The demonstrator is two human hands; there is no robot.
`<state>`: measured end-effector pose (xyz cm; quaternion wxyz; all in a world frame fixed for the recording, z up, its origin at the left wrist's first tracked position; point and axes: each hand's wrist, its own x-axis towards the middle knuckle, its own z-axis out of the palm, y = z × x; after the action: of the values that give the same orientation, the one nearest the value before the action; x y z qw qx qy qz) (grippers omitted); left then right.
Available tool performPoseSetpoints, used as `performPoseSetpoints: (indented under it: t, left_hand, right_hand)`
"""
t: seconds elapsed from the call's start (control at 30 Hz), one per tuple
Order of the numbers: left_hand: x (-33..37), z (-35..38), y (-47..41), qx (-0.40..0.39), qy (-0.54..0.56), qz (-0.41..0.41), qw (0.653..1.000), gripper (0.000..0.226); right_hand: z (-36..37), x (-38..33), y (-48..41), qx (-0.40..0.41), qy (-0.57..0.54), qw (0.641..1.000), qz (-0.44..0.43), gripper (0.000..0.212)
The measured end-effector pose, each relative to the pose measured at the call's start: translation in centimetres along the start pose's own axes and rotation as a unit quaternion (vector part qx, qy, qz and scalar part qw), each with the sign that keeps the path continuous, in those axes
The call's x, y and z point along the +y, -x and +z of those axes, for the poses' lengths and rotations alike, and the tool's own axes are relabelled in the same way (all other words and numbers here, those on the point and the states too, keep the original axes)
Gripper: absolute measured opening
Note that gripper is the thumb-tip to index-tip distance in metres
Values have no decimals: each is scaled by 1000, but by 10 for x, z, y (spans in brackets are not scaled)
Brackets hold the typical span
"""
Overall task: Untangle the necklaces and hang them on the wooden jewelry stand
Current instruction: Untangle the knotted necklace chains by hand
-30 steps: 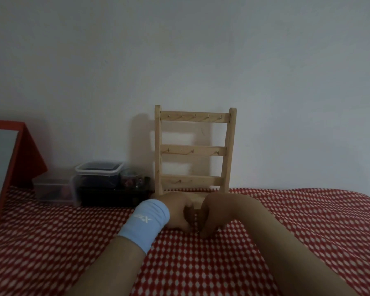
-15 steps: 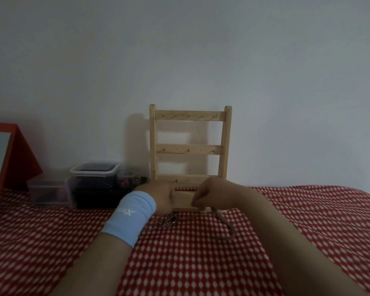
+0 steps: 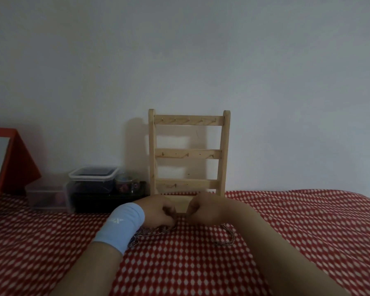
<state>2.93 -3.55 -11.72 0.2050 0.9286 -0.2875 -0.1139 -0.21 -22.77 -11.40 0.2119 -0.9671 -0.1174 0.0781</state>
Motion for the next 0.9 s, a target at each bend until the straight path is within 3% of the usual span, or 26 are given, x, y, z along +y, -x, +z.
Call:
performPoseSetpoints:
  t: [0.1,0.23,0.4,0.67,0.9]
  left_hand:
    - [4,-3,3,34,84,17,996,12]
    - [7,-8,4,80,201,18,976,13]
    - [4,-14,8,96,333,42,937,12]
    - [-1,-19,4,174,302,70,935,29]
    - [7,-23,6,181,271,99,940,41]
  right_hand:
    - [-5,-3,2,34,-101,994,-9,8]
    - [-6,-10,7,14,-268,963,-15,15]
    - [-12,-8,12,48,-315,947,-29,20]
    - [-15,-5,13,138,-367,919,-31,19]
    - [-15,-12,17,173,-341,923,-43,15]
